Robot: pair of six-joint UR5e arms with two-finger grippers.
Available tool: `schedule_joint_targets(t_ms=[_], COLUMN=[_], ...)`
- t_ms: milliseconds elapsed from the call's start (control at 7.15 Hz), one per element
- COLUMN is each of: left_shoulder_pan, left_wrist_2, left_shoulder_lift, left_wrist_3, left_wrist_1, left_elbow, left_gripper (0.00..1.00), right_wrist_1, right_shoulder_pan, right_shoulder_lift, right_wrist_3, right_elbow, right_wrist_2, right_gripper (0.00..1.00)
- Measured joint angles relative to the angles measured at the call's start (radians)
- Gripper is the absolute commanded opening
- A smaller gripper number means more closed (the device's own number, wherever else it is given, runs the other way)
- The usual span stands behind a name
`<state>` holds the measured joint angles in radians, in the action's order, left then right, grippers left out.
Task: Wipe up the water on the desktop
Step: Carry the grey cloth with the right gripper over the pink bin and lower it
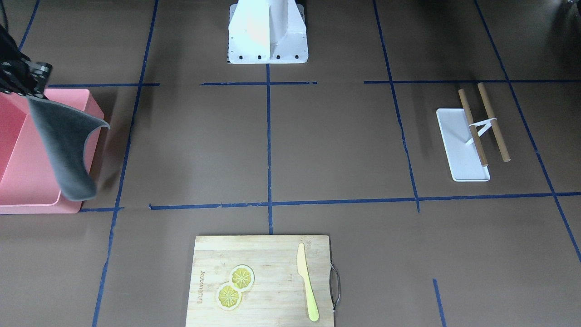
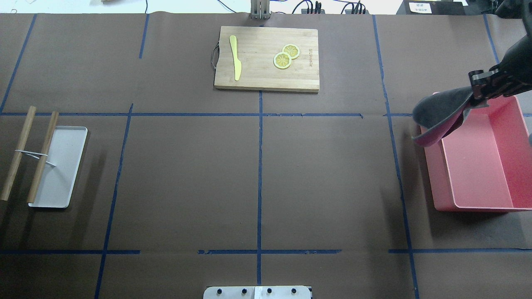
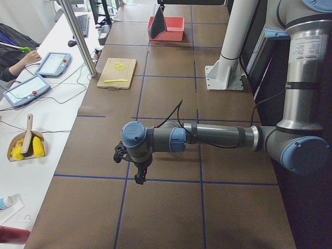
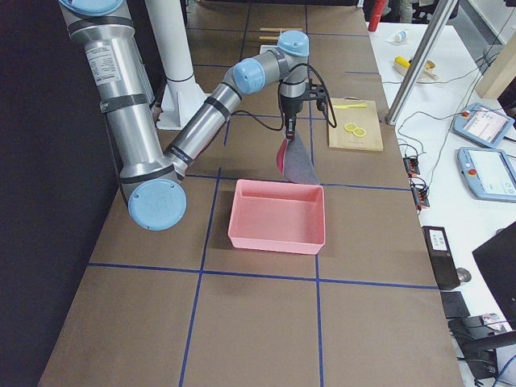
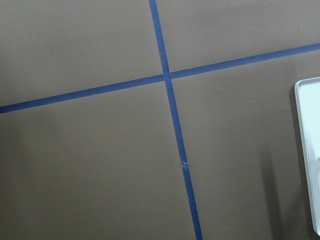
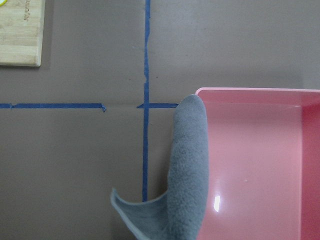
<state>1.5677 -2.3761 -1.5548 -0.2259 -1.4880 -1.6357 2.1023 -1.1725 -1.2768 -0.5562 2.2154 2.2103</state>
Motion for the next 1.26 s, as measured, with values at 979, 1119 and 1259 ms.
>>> schedule_joint_targets(t_ms=[979,1119,1259], left_shoulder_pan=[0.0,0.0,0.0], left_wrist_2=[-0.002,-0.002,-0.002], left_shoulder_lift=[-0.002,-0.002,-0.001], left_wrist_3=[0.029,0.038,0.04], left_wrist_1=[0.0,-0.001,-0.001], left_elbow=[-0.007,-0.007,-0.007], left_gripper=[1.0,1.0,1.0], right_wrist_1=[0.226,0.22,0.217], right_shoulder_pan=[-0.228,-0.229,-0.229], right_shoulder_lift=[-0.121,-0.13,-0.132], right_wrist_3=[0.534,0.536,0.536], right_elbow=[0.006,0.001,-0.002], right_wrist_2=[-0.001,-0.001,-0.001], right_gripper=[0.0,0.01,0.13])
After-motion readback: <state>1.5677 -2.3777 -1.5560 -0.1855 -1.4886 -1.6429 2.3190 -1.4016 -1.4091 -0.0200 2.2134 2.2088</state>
